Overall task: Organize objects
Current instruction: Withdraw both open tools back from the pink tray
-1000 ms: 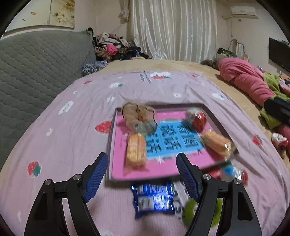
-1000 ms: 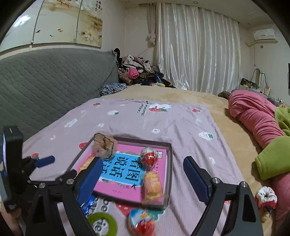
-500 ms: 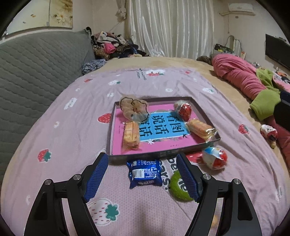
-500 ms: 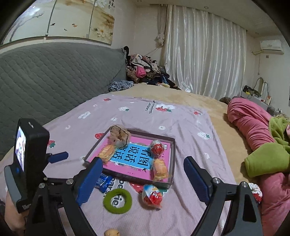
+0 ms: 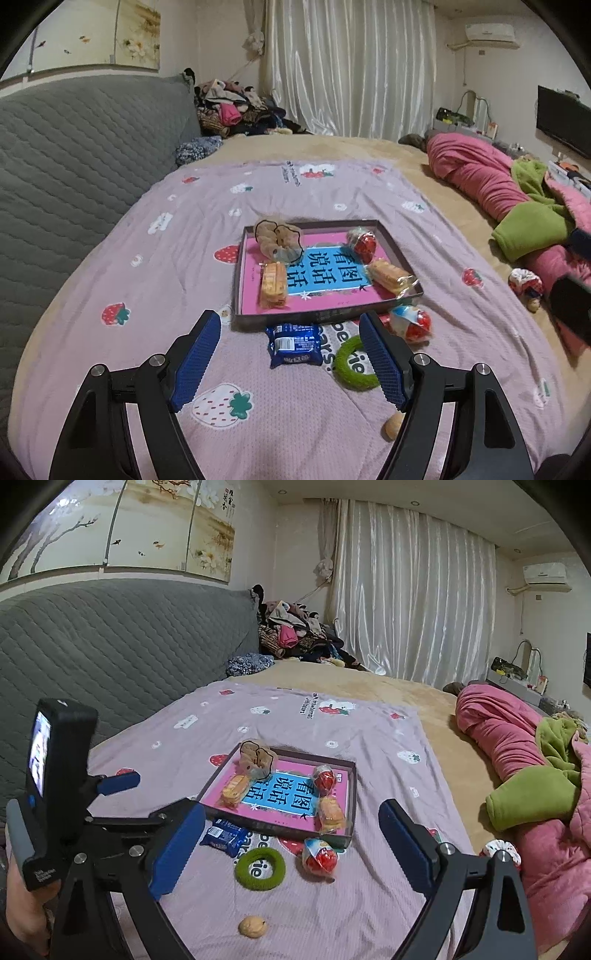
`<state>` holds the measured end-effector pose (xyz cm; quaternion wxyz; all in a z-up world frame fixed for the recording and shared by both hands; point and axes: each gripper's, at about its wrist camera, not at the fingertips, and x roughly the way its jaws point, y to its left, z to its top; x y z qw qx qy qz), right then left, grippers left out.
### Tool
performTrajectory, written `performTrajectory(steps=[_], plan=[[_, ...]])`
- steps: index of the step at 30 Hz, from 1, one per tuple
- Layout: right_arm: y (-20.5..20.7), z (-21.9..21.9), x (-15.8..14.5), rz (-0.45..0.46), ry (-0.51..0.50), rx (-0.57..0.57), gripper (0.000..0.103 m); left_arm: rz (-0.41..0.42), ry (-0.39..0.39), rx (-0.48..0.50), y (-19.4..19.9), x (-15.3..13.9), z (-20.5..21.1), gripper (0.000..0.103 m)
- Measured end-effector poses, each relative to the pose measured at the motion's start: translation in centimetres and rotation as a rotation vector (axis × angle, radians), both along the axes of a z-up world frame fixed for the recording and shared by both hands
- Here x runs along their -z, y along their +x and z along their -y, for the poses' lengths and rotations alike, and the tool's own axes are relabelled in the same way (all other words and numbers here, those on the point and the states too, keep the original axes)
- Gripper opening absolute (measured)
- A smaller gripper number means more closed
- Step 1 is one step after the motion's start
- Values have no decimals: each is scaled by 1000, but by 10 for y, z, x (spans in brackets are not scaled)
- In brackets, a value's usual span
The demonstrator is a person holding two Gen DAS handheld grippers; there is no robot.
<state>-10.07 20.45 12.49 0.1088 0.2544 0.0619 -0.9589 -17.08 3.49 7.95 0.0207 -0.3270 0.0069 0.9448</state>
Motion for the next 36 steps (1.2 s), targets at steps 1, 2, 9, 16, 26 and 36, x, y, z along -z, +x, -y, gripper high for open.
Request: performTrajectory(steps=[1, 2, 9, 16, 26, 36], plan=[[3, 0, -1, -2, -1, 3, 96, -8, 1, -1, 4, -4, 1, 79], [6, 0, -3, -5, -3, 4, 96, -13, -2, -2, 7, -6, 1, 79], [21, 4, -6, -5, 10, 11, 101, -34, 0, -5, 27, -21, 7, 83], [36, 5, -12, -9, 22, 10, 102, -31, 8, 10, 40, -29, 9, 84], [55, 1, -18, -25, 17, 7, 102, -10, 6, 12, 56, -27, 9, 84], [61, 2, -10, -6, 7, 2, 102, 22, -4, 48, 59, -17, -2, 84]])
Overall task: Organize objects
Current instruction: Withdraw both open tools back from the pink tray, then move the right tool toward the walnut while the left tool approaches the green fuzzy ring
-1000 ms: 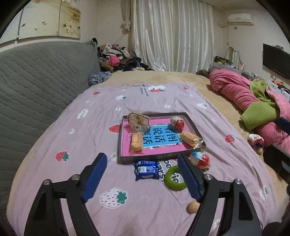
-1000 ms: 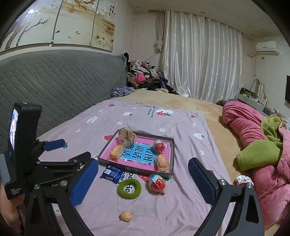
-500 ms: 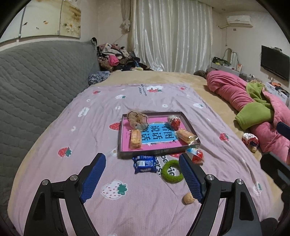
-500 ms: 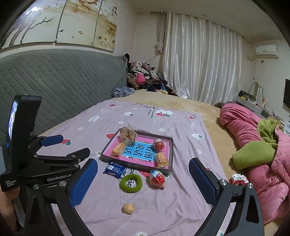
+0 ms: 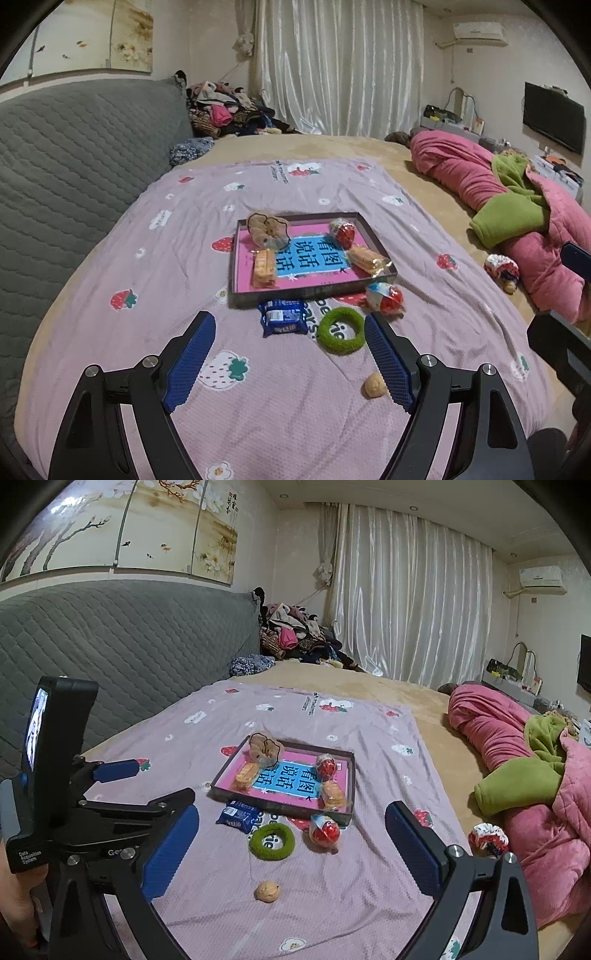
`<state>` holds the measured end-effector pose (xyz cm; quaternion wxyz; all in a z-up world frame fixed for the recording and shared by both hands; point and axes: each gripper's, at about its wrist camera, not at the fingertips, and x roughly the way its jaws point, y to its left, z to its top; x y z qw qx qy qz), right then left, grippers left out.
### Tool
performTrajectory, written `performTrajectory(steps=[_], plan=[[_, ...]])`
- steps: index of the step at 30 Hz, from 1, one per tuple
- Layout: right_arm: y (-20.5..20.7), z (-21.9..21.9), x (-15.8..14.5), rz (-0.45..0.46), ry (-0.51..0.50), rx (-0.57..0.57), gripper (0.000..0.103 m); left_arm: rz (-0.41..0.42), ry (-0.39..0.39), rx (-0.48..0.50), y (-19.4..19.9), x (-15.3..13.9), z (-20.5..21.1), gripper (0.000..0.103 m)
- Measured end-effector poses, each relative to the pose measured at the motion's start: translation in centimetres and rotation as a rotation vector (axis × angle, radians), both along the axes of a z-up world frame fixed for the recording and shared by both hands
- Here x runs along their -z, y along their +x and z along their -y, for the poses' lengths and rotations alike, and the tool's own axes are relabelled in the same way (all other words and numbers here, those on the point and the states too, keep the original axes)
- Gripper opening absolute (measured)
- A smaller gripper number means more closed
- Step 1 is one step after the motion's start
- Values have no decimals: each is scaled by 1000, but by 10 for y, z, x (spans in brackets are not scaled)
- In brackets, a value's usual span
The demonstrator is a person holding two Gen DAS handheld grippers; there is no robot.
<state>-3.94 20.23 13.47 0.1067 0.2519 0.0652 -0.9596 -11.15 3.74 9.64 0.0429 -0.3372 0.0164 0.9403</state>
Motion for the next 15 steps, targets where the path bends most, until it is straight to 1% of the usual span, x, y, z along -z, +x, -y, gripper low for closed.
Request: performTrajectory(steps=[8, 15], plan=[[-4, -2, 22, 44, 8, -7, 102, 40, -5, -2, -11, 16, -2, 84], [-7, -6, 42, 85, 11, -7, 102, 91, -3, 1, -22, 40, -3, 84]])
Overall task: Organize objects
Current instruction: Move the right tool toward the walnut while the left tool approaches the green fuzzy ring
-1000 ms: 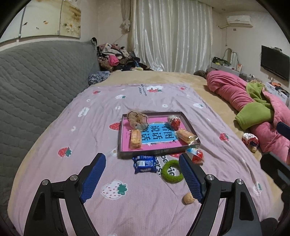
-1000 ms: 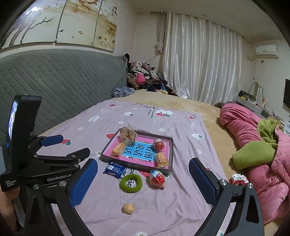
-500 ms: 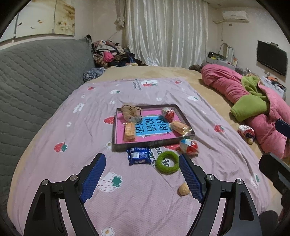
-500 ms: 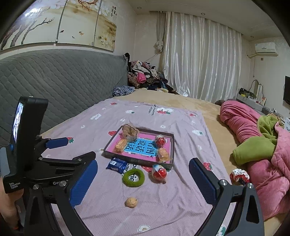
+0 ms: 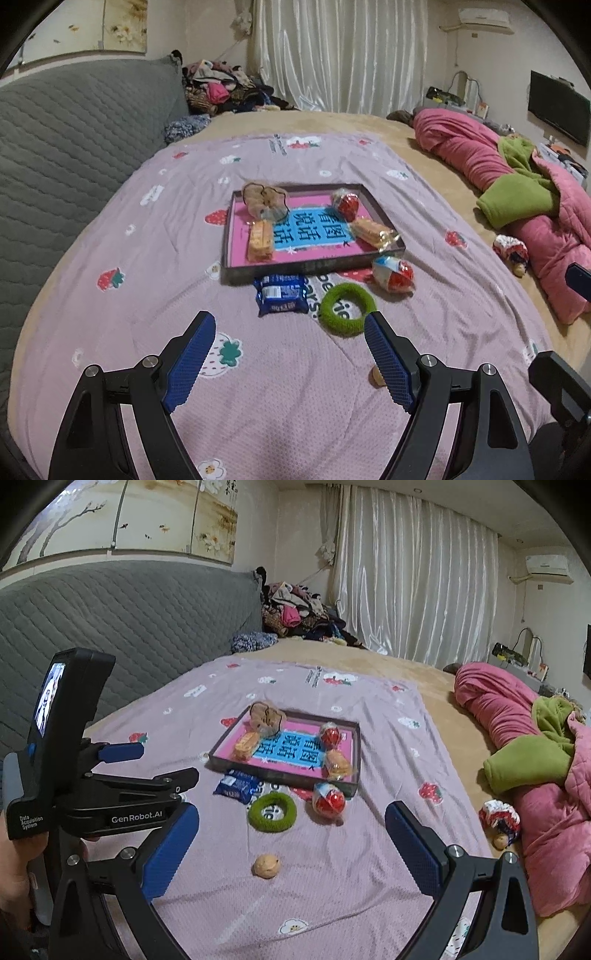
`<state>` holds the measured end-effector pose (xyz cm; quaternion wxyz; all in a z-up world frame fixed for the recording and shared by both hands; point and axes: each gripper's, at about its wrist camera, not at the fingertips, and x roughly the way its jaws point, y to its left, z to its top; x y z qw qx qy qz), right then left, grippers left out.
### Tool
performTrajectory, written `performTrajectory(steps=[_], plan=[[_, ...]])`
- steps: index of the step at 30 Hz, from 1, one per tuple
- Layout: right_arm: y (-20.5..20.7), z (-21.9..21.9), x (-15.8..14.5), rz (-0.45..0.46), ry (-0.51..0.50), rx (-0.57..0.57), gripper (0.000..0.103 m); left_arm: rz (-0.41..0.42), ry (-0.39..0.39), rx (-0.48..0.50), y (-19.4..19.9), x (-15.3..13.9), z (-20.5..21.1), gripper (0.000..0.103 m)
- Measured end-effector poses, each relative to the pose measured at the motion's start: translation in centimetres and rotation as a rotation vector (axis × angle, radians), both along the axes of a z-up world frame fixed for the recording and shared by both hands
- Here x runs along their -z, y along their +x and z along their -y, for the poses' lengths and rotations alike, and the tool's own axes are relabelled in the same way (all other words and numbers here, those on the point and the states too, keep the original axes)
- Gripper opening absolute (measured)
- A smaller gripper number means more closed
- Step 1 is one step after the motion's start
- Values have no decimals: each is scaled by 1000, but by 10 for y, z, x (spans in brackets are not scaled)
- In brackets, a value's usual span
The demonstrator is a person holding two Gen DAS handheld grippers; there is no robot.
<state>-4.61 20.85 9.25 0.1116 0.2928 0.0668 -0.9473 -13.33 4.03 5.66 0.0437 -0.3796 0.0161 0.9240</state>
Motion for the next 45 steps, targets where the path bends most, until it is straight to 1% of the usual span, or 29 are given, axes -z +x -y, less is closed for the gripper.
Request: performTrajectory(steps=[8, 14, 28, 37, 45], plan=[[-2, 2, 23, 39, 20, -9, 102, 31, -18, 13, -8, 18, -7, 84], [-9, 3, 44, 76, 46, -13, 102, 41, -7, 13, -16, 31, -7, 84], [-29, 8, 90, 164, 52, -34, 102, 104, -4, 27, -42, 69, -15, 84], [-38, 13, 110, 195, 46, -44, 102, 152, 26, 27, -65, 87, -22, 84], [-49, 14, 127, 201, 81, -31, 102, 211, 35, 6, -93, 106, -29, 84]])
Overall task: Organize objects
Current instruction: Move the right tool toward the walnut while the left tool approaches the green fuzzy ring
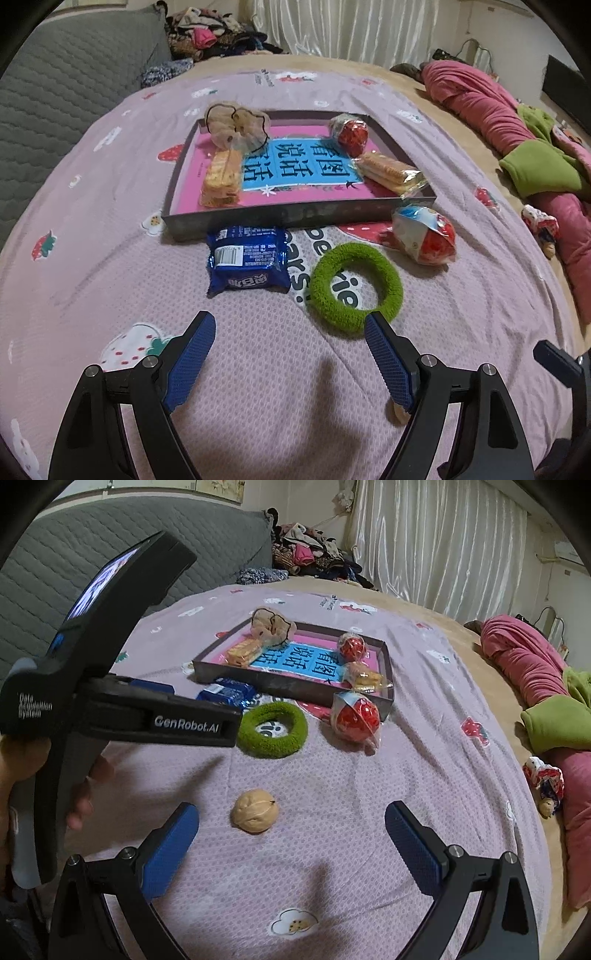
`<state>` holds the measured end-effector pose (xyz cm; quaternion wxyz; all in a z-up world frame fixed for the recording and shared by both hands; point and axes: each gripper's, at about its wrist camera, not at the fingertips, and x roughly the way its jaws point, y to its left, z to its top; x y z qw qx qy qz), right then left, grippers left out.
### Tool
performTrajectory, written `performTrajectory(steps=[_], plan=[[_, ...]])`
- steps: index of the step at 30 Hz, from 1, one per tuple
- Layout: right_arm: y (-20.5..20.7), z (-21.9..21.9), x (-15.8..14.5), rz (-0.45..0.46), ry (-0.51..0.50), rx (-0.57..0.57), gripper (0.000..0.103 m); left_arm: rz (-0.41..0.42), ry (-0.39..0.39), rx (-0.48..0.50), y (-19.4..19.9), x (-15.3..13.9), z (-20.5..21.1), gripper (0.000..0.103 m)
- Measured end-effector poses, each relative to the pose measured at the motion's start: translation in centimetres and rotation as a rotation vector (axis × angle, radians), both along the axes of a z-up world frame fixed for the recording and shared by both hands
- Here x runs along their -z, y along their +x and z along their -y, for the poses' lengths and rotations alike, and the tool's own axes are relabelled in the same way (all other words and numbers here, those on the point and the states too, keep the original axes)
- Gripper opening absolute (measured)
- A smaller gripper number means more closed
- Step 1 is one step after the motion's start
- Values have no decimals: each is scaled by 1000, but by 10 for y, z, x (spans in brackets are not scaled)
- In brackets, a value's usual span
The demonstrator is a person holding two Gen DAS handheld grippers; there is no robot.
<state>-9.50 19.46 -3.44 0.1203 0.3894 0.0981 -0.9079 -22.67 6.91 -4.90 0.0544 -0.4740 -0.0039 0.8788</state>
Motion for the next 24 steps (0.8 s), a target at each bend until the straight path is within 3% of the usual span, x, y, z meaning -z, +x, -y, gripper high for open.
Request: performTrajectory(steps=[11, 20, 23, 24], plan=[[-20, 1, 27, 46, -21, -2, 102, 61, 49, -14, -20, 20, -2, 84], [-31, 6, 40, 72, -21, -12, 95, 98, 77, -21, -31, 30, -5, 82], [-34, 7, 42, 78, -26, -15, 87, 121, 98, -32, -36, 34, -3, 80], [-35, 7, 43, 79, -28, -14, 87, 129, 111, -36, -38, 36, -2, 72]])
